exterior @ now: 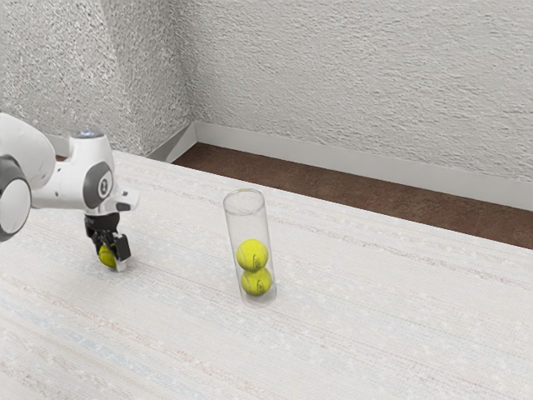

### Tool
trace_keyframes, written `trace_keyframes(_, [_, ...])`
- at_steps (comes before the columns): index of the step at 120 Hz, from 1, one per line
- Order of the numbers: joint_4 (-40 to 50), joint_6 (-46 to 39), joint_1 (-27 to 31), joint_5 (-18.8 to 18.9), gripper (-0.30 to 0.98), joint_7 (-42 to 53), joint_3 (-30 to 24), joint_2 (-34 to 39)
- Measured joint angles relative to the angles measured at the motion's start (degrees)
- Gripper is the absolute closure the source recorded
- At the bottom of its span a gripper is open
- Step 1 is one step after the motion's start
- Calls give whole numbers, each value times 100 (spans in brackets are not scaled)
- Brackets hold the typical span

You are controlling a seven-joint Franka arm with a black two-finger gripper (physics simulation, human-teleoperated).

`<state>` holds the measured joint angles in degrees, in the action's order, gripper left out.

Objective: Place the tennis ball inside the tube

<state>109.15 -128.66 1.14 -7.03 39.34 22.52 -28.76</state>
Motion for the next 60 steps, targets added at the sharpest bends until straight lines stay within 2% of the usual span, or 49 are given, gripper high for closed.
trace_keyframes(28, [-183,-3,0,-24,2,106,-1,-103])
trace_keyframes(60, [-176,12,0,-29,19,187,2,-100])
